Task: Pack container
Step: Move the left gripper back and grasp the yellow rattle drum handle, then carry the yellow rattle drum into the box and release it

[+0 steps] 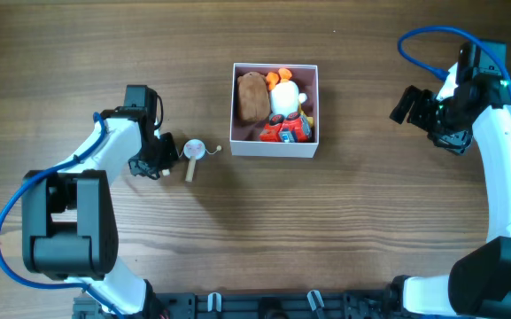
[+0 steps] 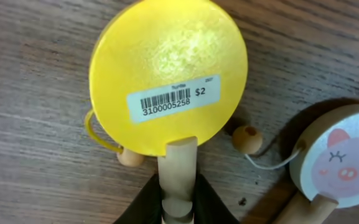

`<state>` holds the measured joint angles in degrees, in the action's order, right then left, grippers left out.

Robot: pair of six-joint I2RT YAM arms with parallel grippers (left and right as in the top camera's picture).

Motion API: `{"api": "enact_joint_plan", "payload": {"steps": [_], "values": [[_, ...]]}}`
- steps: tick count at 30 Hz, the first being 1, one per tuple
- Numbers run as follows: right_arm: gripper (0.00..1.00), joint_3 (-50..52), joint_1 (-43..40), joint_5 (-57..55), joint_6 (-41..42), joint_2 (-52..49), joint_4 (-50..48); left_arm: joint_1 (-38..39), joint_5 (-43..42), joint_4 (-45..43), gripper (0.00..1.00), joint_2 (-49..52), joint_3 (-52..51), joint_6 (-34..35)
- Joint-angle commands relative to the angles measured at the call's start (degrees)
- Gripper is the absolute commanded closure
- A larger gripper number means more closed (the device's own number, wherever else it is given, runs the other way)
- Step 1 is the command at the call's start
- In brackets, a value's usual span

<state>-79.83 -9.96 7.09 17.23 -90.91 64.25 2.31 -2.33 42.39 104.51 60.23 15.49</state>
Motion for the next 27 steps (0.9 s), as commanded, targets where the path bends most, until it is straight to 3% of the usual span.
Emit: {"api": "enact_joint_plan", "payload": {"steps": [1, 5, 7, 12, 16, 21, 27], "values": [[0.01, 0.8, 0.1, 0.3, -0.7, -0.6, -0.2, 0.4, -2.8, 4.2, 0.85, -1.1, 2.6, -3.3], [0.0, 0.8, 0.1, 0.3, -0.7, -0.6, -0.2, 2.3, -7.7, 11.5, 0.86, -6.4, 12.1, -3.3], [0.0, 0.8, 0.1, 0.3, -0.7, -0.6, -0.2, 3.9, -10.1, 12.8, 0.96, -8.4, 15.9, -3.3], [0.0, 0.8, 0.1, 0.3, -0.6, -0.6, -0.5, 10.7, -11.5, 9.5, 0.96, -12.7, 22.9, -3.5], [0.0, 0.8, 0.1, 0.3, -0.6, -0.6, -0.7, 17.9, -11.0, 2.4, 0.96, -12.3, 23.0, -13.0], [0.0, 0.8, 0.1, 0.3, -0.6, -0.6, -0.7, 24.0, -8.9, 1.5, 0.96, -6.7, 23.0, -24.4], [0.0, 0.8, 0.1, 0.3, -0.6, -0.6, -0.6, 25.3, -4.5, 1.5, 0.96, 0.7, 23.0, -27.3]]}}
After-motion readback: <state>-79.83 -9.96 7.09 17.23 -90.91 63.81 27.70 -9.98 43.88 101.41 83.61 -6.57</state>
